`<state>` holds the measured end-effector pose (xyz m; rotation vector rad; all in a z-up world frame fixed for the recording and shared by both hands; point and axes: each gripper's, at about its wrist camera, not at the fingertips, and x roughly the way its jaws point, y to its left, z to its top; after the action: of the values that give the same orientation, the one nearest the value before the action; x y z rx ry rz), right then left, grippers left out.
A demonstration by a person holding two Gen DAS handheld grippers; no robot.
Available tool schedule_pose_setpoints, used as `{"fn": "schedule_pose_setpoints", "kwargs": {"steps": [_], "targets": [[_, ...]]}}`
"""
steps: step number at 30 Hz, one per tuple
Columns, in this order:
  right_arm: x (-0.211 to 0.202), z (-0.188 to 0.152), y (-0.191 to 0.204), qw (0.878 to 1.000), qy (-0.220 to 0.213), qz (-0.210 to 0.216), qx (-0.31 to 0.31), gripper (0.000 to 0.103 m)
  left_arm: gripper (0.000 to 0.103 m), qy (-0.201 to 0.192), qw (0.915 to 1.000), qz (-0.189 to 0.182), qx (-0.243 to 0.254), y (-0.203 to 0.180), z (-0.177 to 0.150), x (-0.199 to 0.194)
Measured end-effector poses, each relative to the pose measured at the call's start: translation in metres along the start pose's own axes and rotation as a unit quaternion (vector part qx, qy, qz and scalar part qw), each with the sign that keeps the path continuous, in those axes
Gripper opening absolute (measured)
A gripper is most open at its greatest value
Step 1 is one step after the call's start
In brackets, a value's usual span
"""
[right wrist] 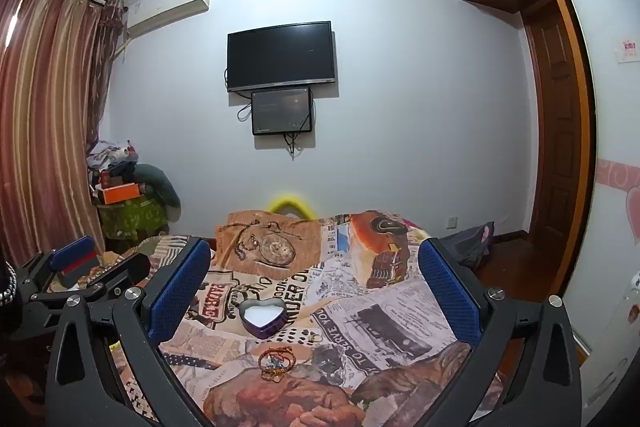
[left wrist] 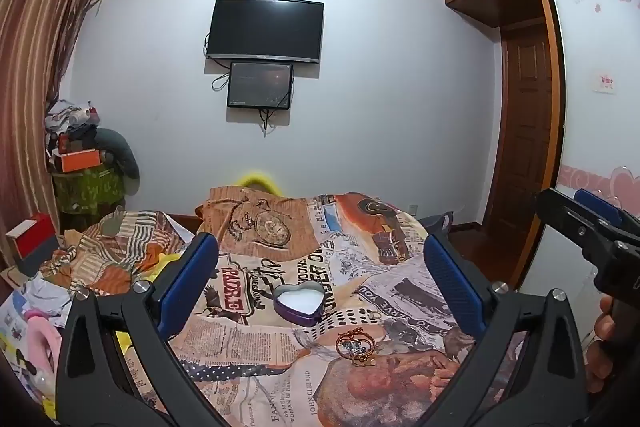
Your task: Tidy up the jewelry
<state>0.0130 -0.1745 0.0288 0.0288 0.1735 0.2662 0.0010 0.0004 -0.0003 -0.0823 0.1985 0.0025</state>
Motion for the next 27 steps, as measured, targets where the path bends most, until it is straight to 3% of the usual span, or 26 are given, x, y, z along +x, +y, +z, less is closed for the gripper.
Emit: {"fn": "schedule_pose_setpoints", "kwargs": {"steps": [3, 27], "targets": [[0.000, -0.001, 0.000, 1.000, -0.004, 0.002, 0.000, 0.103, 0.103, -0.009, 0.9997, -0.003, -0.022, 0.012, -0.002, -0.002], [0.007, -0.001, -0.001, 1.000, 0.014, 0.004, -0.001, 0.103, 0.103, -0.001, 0.9997, 0.007, -0.023, 0.017, -0.002, 0.005]]}}
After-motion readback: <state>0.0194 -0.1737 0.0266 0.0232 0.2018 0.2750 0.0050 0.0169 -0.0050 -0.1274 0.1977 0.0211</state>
